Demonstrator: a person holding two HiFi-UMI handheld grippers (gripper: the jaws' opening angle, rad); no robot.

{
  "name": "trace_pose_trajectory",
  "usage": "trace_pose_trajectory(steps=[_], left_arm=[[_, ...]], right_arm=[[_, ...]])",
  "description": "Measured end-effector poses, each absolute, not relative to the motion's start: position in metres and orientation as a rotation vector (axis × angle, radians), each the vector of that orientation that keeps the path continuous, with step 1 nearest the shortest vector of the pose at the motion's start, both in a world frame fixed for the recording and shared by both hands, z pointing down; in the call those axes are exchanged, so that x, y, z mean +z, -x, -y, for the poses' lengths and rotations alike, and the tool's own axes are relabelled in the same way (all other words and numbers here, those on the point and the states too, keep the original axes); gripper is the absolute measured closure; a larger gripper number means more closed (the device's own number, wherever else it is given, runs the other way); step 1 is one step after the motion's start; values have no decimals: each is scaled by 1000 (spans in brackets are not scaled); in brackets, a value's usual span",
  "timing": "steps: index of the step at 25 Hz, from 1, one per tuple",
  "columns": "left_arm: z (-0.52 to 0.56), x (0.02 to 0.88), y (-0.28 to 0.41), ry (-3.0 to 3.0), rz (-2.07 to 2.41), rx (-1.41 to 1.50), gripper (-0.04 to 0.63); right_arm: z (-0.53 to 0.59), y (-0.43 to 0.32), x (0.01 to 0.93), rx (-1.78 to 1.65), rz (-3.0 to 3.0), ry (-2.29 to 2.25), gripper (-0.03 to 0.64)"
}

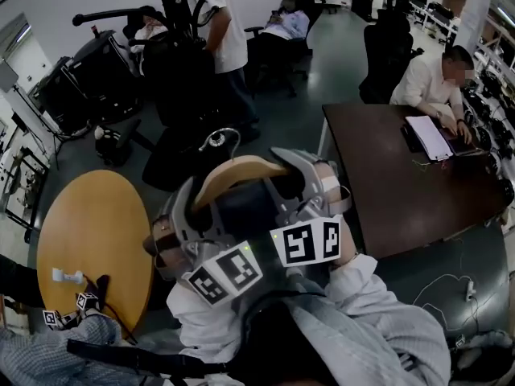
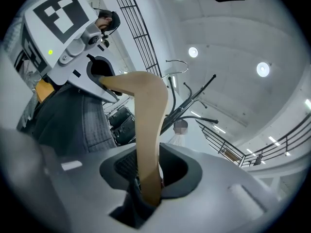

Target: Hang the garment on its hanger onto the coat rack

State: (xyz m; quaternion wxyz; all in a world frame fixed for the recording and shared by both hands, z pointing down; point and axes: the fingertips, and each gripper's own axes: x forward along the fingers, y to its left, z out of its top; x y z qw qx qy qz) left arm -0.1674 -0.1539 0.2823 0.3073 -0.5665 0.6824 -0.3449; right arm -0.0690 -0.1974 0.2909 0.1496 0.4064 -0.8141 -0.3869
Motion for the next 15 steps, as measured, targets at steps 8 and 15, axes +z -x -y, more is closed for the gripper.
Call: trace_pose_trajectory(steps=[8,15], left_arm=[[249,253,182,1356,-1975,-930,535],[303,246,193,1351,-2023,-922,535]], right_arm=[[309,91,257,-1221,2444,-1007,517],[365,104,246,-1268,2448,-974,512]])
